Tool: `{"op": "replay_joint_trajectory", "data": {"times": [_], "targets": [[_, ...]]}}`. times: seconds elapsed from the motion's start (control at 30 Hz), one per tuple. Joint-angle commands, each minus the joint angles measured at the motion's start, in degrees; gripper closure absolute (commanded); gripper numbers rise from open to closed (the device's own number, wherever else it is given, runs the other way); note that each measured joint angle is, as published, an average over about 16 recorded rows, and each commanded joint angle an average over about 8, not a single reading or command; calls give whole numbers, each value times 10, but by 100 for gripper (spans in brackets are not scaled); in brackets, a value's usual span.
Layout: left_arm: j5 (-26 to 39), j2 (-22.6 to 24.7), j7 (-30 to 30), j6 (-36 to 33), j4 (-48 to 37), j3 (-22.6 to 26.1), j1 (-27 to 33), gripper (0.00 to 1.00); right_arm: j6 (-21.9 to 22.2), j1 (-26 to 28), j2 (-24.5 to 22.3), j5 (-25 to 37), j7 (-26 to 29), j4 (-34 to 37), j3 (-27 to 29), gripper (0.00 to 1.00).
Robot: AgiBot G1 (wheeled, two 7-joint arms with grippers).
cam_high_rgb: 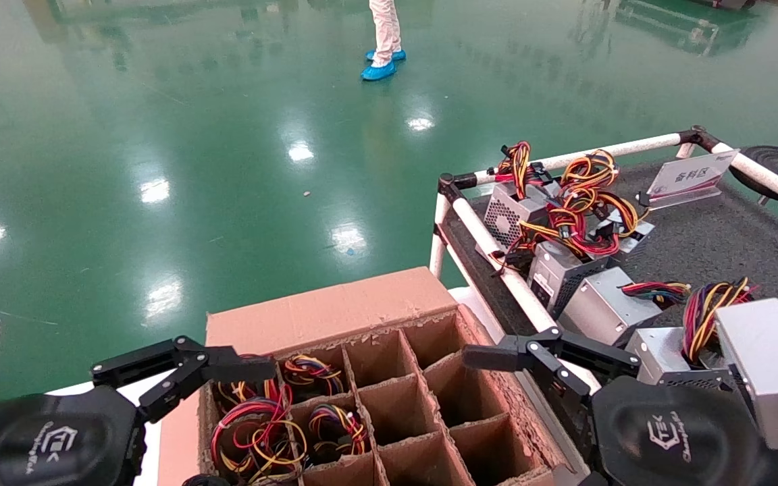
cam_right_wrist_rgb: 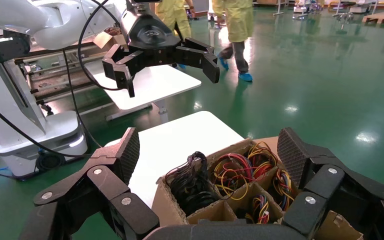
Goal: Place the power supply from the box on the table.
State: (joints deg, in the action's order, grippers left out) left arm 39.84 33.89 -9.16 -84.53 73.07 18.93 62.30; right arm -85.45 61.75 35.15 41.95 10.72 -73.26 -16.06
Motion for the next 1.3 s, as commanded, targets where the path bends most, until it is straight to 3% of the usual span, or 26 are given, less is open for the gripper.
{"op": "replay_joint_trajectory", "data": {"times": [0.03, 0.13, 0.23, 0.33, 1.3], "targets": [[0, 0, 0, 0, 0, 0, 0, 27, 0, 0, 0, 0, 0, 0, 0, 0], [0, 0, 0, 0, 0, 0, 0, 51, 0, 0, 0, 0, 0, 0, 0, 0], [0, 0, 0, 0, 0, 0, 0, 86, 0, 0, 0, 0, 0, 0, 0, 0], [0, 0, 0, 0, 0, 0, 0, 100, 0, 0, 0, 0, 0, 0, 0, 0], [0, 0, 0, 0, 0, 0, 0, 100, 0, 0, 0, 0, 0, 0, 0, 0]]}}
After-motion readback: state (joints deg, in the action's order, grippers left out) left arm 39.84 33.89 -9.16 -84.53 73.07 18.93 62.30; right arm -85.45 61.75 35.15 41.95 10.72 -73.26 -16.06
